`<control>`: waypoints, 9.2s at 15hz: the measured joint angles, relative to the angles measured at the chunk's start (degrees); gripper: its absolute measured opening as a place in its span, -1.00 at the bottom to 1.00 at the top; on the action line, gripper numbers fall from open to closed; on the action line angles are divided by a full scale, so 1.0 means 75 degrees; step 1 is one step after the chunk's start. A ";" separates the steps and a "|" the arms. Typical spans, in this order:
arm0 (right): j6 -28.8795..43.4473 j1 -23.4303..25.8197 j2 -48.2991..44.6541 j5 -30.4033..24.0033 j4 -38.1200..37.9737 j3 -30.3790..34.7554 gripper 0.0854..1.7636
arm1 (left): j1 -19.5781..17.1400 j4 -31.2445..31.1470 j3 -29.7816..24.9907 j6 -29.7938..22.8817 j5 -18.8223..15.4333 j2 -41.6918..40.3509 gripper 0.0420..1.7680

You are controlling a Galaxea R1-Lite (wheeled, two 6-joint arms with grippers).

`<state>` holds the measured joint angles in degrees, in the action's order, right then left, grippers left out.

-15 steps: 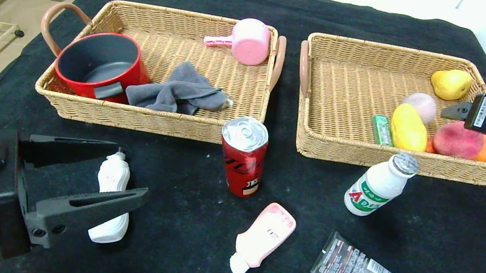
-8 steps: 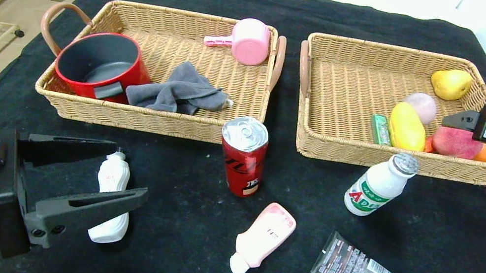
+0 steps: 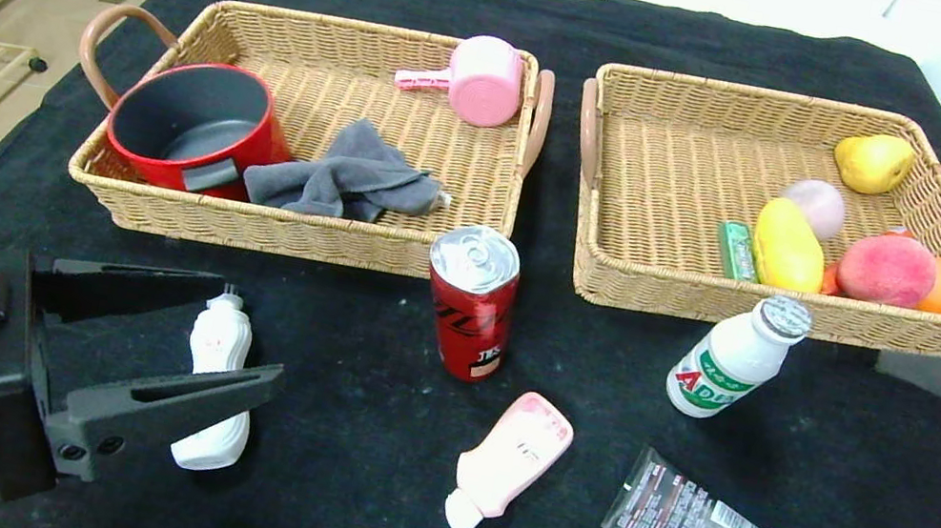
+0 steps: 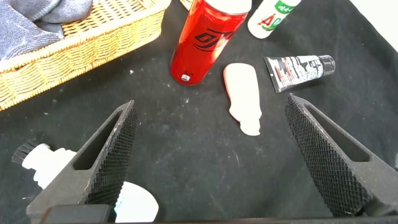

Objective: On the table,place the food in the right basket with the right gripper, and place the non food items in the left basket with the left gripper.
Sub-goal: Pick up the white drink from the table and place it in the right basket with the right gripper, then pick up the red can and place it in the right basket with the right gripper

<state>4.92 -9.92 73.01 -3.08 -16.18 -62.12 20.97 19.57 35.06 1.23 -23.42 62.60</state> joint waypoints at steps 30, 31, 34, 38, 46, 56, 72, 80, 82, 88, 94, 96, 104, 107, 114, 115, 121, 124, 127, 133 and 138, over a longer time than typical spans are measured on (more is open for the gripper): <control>-0.0536 -0.3490 0.0985 0.2355 0.5923 0.3121 0.92 | 0.0003 0.0003 -0.0023 0.0033 -0.0002 -0.0078 0.94; -0.0536 -0.3490 0.1032 0.2358 0.5928 0.3116 0.92 | 0.0003 0.0003 -0.0016 0.0034 0.0000 -0.0093 0.94; -0.0536 -0.3475 0.1206 0.2362 0.6250 0.3105 0.93 | 0.0005 0.0007 -0.0011 0.0033 -0.0002 -0.0104 0.94; -0.0540 -0.3410 0.1430 0.2367 0.6468 0.3062 0.93 | 0.0005 0.0008 -0.0011 0.0034 -0.0002 -0.0107 0.94; -0.0551 -0.3332 0.1570 0.2410 0.6464 0.2921 0.94 | 0.0005 0.0021 -0.0011 0.0034 -0.0002 -0.0115 0.94; -0.0554 -0.3300 0.1599 0.2417 0.6477 0.2940 -0.03 | -0.0010 0.0033 -0.0011 0.0034 0.0000 -0.0115 0.94; -0.0574 -0.3288 0.1177 0.2350 0.6133 0.2996 -0.08 | -0.0007 0.0021 -0.0020 0.0034 -0.0002 -0.0041 0.94; -0.0666 -0.3277 0.0390 0.2355 0.4393 0.1752 -0.08 | 0.0003 0.0000 -0.0046 0.0034 -0.0002 -0.0016 0.94; -0.0715 -0.3244 0.0353 0.2352 0.4020 0.1131 -0.08 | 0.0005 0.0007 -0.0055 0.0034 -0.0002 0.0010 0.94; -0.0800 -0.3230 0.1364 0.2370 0.3592 -0.0808 -0.08 | 0.0003 0.0033 -0.0041 0.0044 -0.0002 -0.0002 0.94; -0.0759 -0.2976 0.2875 0.2376 0.4023 -0.2081 -0.08 | -0.0010 0.0047 0.0000 0.0055 0.0000 -0.0049 0.94; -0.0670 -0.2818 0.3319 0.2373 0.4112 -0.2459 -0.08 | -0.0010 0.0047 0.0000 0.0055 -0.0002 -0.0046 0.94; -0.0644 -0.2399 0.4315 0.2365 0.4450 -0.3116 -0.08 | -0.0010 0.0041 -0.0023 0.0119 0.0000 -0.0037 0.94; -0.0644 -0.2378 0.4389 0.2362 0.4504 -0.3135 -0.08 | -0.0010 0.0037 -0.0031 0.0119 -0.0002 -0.0031 0.94; -0.0629 -0.2396 0.4312 0.2332 0.4553 -0.3057 0.48 | -0.0010 0.0036 -0.0046 0.0117 0.0000 -0.0002 0.94; -0.0629 -0.2432 0.4220 0.2329 0.4545 -0.2970 0.53 | -0.0010 0.0037 -0.0046 0.0117 0.0000 -0.0002 0.94; -0.0647 -0.2944 0.2875 0.2087 0.4475 -0.1081 0.75 | -0.0010 0.0047 -0.0034 0.0151 0.0003 -0.0011 0.94; -0.0671 -0.3413 0.2033 0.1720 0.4494 0.0276 0.81 | -0.0010 0.0044 -0.0034 0.0154 0.0010 -0.0023 0.94; -0.0806 -0.4263 0.1468 0.1435 0.4541 0.1191 0.85 | -0.0037 0.0044 -0.0016 0.0174 0.0013 -0.0016 0.94; -0.1074 -0.5424 0.1934 0.1616 0.5424 0.1373 0.89 | -0.0323 0.0033 0.0138 0.0184 0.0015 -0.0031 0.94; -0.1321 -0.5756 0.2903 0.2155 0.6100 0.1151 0.91 | -0.0371 0.0033 0.0164 0.0187 0.0013 -0.0114 0.94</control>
<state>-4.99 -53.09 94.78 13.08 29.57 -53.49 18.19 19.81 36.29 2.63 -23.32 61.75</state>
